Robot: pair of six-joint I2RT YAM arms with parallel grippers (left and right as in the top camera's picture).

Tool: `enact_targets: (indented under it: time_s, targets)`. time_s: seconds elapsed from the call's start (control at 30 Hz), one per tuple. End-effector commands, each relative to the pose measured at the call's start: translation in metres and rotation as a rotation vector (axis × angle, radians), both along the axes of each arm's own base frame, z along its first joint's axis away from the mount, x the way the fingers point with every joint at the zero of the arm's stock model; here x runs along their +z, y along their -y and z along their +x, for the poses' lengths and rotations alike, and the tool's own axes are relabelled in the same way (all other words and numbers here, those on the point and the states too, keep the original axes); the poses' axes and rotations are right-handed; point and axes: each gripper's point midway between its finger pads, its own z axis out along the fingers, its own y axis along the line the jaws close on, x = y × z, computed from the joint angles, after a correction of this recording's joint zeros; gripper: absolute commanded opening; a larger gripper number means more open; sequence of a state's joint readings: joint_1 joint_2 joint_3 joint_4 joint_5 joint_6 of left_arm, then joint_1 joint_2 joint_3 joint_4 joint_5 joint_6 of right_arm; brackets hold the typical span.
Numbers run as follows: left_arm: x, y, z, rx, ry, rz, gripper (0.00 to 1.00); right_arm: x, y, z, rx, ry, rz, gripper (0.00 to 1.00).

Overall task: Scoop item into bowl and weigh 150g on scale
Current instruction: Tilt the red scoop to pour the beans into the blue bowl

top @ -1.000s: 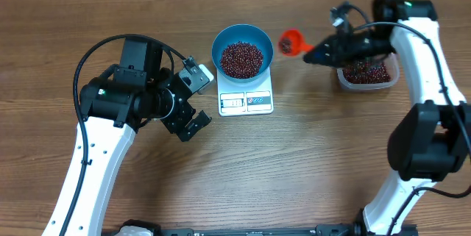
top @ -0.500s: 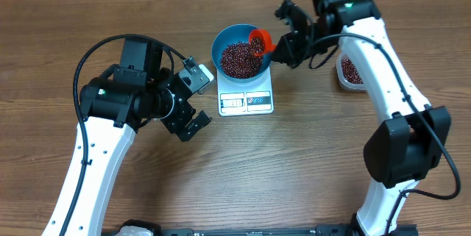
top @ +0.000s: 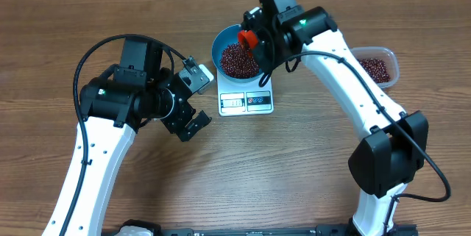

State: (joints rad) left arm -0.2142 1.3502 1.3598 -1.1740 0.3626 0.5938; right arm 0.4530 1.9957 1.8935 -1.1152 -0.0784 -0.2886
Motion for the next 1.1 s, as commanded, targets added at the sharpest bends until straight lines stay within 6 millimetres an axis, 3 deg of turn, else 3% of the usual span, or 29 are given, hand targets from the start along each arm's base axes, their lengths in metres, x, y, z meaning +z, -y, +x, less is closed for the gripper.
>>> enact_targets:
  time_s: [0.0, 0.17, 0.4, 1.07]
  targets:
    - [0.003, -0.002, -0.001, 0.020, 0.008, -0.008, 1.00, 0.037, 0.010, 0.009, -0.035, 0.118, -0.017, 0.04]
    - [0.003, -0.002, -0.001, 0.020, 0.008, -0.008, 1.00, 0.048, 0.021, 0.017, -0.070, 0.179, -0.062, 0.04]
    - [0.003, -0.002, -0.001, 0.020, 0.008, -0.008, 1.00, 0.080, 0.028, 0.015, -0.067, 0.267, -0.063, 0.04]
    - [0.003, -0.002, -0.001, 0.020, 0.008, -0.008, 1.00, 0.093, 0.022, 0.015, -0.068, 0.371, -0.169, 0.04]
